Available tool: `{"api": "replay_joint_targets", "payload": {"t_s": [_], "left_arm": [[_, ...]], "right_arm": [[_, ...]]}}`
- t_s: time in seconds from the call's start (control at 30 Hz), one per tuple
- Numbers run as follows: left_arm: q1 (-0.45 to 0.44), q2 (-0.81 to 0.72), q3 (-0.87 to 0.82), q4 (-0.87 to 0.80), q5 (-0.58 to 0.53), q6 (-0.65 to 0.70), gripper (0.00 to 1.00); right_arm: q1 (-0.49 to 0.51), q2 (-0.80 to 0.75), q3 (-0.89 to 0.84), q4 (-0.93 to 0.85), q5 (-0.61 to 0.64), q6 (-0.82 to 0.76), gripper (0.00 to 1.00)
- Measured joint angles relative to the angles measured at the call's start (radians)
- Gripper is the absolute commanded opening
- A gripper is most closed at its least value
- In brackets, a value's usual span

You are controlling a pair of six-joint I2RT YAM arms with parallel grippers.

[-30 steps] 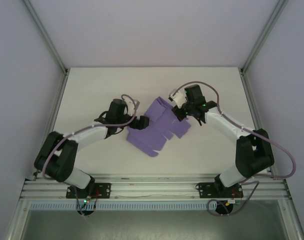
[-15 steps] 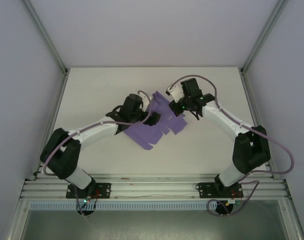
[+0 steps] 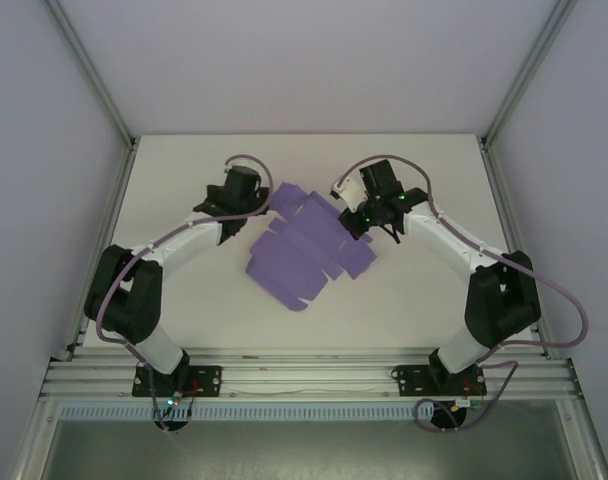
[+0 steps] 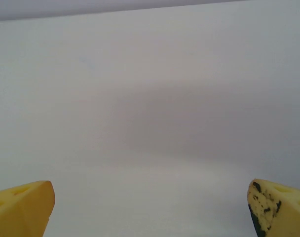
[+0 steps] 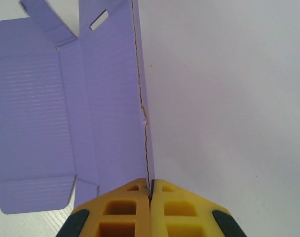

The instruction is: Assemble paper box

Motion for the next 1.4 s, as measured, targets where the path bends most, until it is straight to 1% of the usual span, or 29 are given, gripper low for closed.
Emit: {"api": "replay_joint_targets", "payload": {"t_s": [0.1,0.2,0.33,0.4,0.53,0.57,0.63,0.83,0.93,1.13,1.3,1.4], "left_arm": [[0.015,0.000,-0.007,-0.004,0.040,-0.021,1.00],[0.007,0.000,-0.025,0.002,0.134,-0.023,1.00],[0.010,-0.011,-0.106,0.003,0.204,-0.045,1.00],[0.040,-0.032,-0.162,-0.005,0.229,-0.073,1.00],[0.160,-0.077,-0.251,0.000,0.314,-0.126,1.00],[0.187,-0.078,-0.261,0.010,0.346,-0.130,1.00],[0.206,-0.072,-0.268,0.040,0.432,-0.136,1.00],[0.184,0.002,-0.263,0.187,0.756,-0.162,0.95],[0.179,0.015,-0.276,0.238,0.848,-0.169,0.95],[0.178,0.015,-0.333,0.310,0.935,-0.184,0.94],[0.177,0.015,-0.363,0.347,0.943,-0.189,0.94],[0.158,0.015,-0.374,0.378,0.942,-0.188,0.94]], "right_arm": [[0.000,0.002,-0.003,-0.006,0.000,-0.003,0.00],[0.000,0.006,-0.003,-0.006,0.002,-0.003,0.00],[0.000,0.010,-0.003,-0.006,0.008,-0.003,0.00],[0.000,0.010,-0.003,-0.006,0.009,-0.003,0.00],[0.000,0.010,-0.003,-0.006,0.007,-0.005,0.00],[0.000,0.010,-0.003,-0.006,0.004,-0.007,0.00],[0.000,0.010,-0.003,-0.006,-0.002,-0.007,0.00],[0.000,0.010,-0.003,-0.005,-0.011,-0.006,0.00],[-0.001,0.010,-0.003,-0.002,-0.011,0.000,0.00],[-0.007,0.010,-0.003,0.010,-0.036,0.013,0.00],[-0.007,0.010,-0.003,0.009,-0.056,0.013,0.00],[-0.007,0.011,-0.003,0.008,-0.068,0.013,0.00]]}}
